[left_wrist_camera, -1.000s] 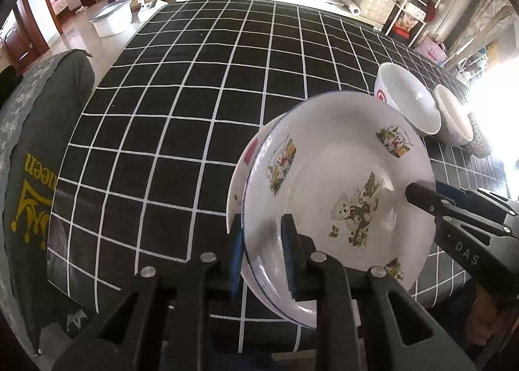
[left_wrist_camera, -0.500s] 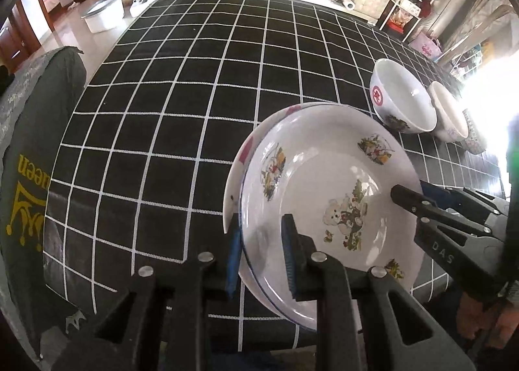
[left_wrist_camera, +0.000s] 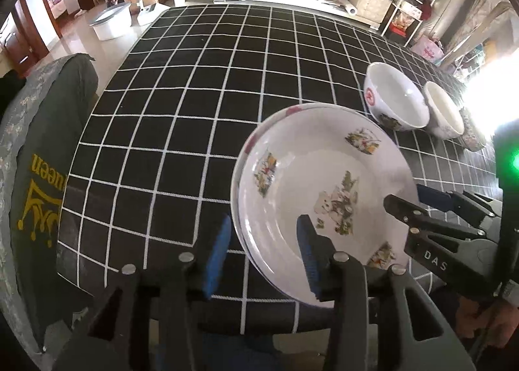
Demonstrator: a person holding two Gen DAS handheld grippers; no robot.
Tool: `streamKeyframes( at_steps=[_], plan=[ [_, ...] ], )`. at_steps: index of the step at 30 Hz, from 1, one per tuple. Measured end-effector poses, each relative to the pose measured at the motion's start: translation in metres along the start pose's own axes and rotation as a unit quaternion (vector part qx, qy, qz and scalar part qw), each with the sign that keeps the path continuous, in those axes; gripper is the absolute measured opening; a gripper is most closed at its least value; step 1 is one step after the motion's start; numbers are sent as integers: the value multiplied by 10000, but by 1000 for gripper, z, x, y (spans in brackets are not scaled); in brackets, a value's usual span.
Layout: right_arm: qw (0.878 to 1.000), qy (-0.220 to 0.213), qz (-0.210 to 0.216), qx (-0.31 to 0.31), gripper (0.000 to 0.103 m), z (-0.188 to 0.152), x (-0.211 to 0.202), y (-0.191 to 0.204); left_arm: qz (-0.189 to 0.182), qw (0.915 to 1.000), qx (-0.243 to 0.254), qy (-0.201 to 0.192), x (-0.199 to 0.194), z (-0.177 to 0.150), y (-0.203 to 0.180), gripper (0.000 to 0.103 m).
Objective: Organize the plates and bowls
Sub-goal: 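Lower the bear-print plate onto the stack and open the left gripper, then move the left gripper to the white red-marked bowl and grasp its rim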
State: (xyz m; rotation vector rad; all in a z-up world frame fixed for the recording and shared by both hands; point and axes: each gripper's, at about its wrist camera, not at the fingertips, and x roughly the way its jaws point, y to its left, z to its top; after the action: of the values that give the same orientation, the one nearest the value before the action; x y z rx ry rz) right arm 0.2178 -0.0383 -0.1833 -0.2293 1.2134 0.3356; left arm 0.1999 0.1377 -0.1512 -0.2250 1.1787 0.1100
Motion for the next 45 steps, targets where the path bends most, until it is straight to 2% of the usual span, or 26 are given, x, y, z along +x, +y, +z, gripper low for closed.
streamKeyframes(
  at_steps=[13,27,37,41,45],
  plan=[
    [9987,-438,214,141,53,-12,-52,-10,-93,9996,132,-220,-33,-10,-23,40],
    [9951,-795,337,480,53,-23,-100,-47,-388,9966,526,-506,-67,-4,-77,39],
    [9927,-944,521,539,53,-5,-120,-79,-587,9945,546,-668,-85,23,-105,40],
    [9905,-873,786,714,53,11,-112,-92,-619,9951,502,-580,-76,39,-113,40],
    [9897,-615,988,839,53,29,-91,-102,-650,9964,406,-350,-55,60,-118,40]
  ],
)
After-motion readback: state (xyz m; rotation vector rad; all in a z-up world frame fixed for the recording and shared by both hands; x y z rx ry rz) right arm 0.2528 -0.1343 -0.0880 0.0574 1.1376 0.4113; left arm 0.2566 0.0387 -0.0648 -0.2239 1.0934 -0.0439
